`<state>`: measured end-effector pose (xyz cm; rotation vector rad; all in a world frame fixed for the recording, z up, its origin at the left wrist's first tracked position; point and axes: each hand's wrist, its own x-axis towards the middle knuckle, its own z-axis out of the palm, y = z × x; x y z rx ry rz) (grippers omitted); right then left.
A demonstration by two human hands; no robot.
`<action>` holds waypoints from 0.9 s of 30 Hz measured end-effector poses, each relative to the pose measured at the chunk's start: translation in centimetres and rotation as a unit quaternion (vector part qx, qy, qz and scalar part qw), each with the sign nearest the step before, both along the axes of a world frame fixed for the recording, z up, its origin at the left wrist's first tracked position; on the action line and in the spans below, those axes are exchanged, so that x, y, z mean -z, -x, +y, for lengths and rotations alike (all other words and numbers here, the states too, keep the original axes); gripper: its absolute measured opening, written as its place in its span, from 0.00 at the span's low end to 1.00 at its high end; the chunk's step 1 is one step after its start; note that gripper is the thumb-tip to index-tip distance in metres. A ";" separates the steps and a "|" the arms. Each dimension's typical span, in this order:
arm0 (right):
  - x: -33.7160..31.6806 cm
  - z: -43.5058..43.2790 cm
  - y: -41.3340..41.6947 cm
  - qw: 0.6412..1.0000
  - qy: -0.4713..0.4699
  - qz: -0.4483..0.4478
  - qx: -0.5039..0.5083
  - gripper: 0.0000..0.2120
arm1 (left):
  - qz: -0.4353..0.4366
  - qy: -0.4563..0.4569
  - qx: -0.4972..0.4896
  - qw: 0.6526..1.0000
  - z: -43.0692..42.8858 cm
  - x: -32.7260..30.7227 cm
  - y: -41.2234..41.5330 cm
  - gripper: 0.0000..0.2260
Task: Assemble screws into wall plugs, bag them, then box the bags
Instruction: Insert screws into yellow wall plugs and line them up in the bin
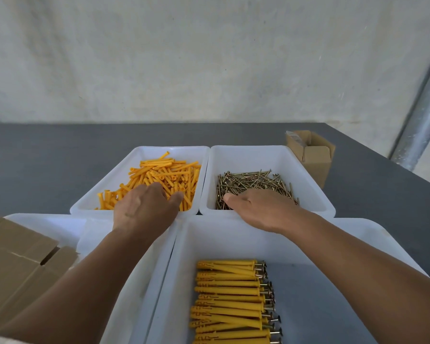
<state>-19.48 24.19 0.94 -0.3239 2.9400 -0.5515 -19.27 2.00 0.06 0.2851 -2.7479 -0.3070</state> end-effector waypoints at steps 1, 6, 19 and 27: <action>0.1 0.0 -0.1 1.000 0.020 0.018 -0.009 0.25 | 0.020 -0.007 0.004 1.000 0.0 0.0 0.0 0.17; -0.1 0.5 -0.1 0.993 0.090 0.075 -0.023 0.17 | 0.109 -0.051 0.016 0.993 0.1 -0.7 -0.2 0.11; -2.8 1.7 -3.5 0.948 0.300 0.080 0.068 0.24 | 0.134 -0.537 0.100 0.827 1.4 -3.5 -0.8 0.09; -2.3 2.0 -4.2 0.919 0.387 0.065 0.034 0.24 | 0.031 -0.707 0.110 0.698 2.4 -3.7 -1.3 0.07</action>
